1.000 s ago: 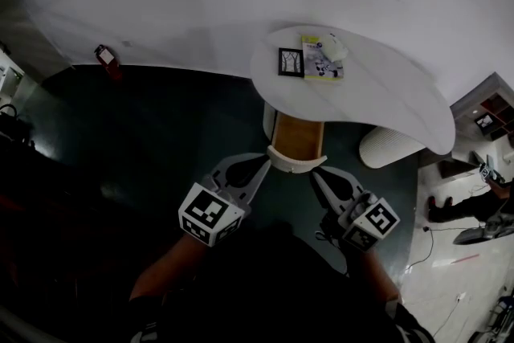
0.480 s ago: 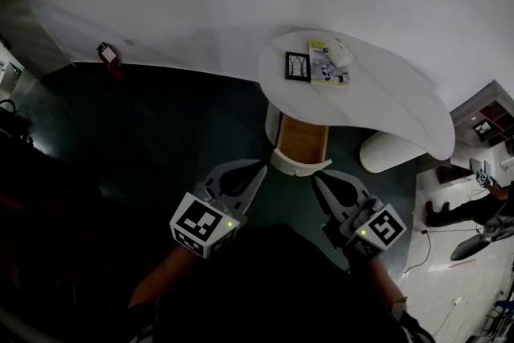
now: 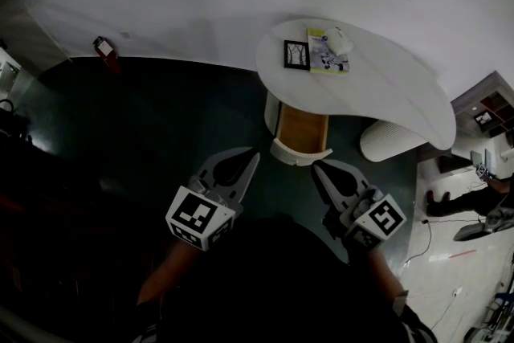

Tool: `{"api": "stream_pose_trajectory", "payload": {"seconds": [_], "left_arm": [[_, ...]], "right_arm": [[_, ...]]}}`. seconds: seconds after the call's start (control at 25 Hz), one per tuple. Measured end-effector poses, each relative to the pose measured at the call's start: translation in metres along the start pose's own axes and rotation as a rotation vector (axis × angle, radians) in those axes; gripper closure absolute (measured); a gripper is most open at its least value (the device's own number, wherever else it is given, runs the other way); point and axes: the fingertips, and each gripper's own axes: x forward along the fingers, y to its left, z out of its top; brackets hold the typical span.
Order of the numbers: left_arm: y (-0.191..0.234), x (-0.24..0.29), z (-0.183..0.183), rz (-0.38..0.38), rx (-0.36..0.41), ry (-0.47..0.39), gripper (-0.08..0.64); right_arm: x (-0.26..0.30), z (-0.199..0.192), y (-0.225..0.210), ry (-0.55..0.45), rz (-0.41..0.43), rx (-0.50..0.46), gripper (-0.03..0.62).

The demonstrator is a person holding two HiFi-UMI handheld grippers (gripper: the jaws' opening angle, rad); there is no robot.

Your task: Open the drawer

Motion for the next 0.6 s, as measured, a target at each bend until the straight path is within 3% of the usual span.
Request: {"api": "stream_pose_trajectory", "payload": {"seconds": [0.6], "left_arm": [[-0.013,0.014,-0.003,-0.034,0.018,0.029,0.549]], "right_arm": [[-0.008,-0.004,-0.009,-0.002,-0.011,-0.001,0.577]]}}
